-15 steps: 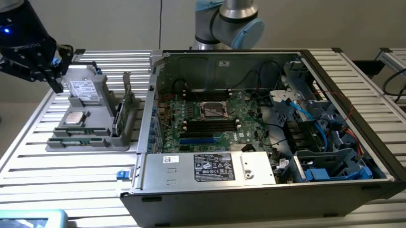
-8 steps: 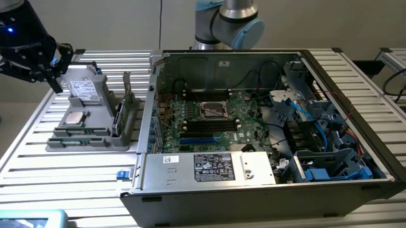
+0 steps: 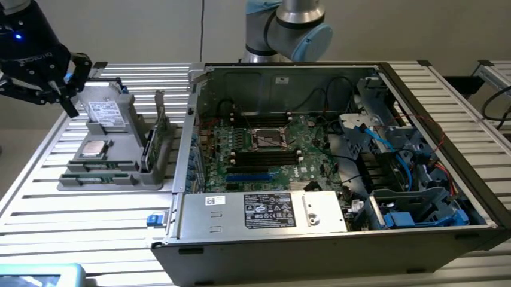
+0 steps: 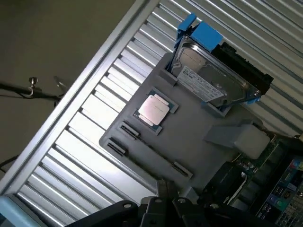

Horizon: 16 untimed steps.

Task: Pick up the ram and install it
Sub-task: 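Pick up the ram and move it above insertion slot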

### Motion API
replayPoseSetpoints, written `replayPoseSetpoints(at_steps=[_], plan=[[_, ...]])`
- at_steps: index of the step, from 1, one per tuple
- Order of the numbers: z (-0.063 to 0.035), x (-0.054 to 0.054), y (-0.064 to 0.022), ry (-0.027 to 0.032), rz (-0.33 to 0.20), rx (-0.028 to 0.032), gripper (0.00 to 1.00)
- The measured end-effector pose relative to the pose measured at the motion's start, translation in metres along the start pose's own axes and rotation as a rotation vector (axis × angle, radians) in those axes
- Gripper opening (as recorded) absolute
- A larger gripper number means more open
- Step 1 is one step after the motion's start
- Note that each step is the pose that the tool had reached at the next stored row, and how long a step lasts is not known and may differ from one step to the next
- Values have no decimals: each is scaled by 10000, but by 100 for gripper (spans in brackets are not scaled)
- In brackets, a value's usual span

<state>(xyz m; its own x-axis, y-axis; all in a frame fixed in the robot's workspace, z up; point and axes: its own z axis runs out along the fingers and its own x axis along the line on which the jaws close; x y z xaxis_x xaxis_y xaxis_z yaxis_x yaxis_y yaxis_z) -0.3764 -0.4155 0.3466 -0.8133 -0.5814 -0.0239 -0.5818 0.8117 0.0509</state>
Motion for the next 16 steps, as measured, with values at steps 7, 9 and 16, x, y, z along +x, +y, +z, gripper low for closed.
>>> replayPoseSetpoints(at_steps=[7, 9, 16], plan=[[3, 0, 0, 65, -1263, -30, 11], [4, 0, 0, 84, -1628, -39, 11], [10, 0, -1, 165, -2908, -53, 11]])
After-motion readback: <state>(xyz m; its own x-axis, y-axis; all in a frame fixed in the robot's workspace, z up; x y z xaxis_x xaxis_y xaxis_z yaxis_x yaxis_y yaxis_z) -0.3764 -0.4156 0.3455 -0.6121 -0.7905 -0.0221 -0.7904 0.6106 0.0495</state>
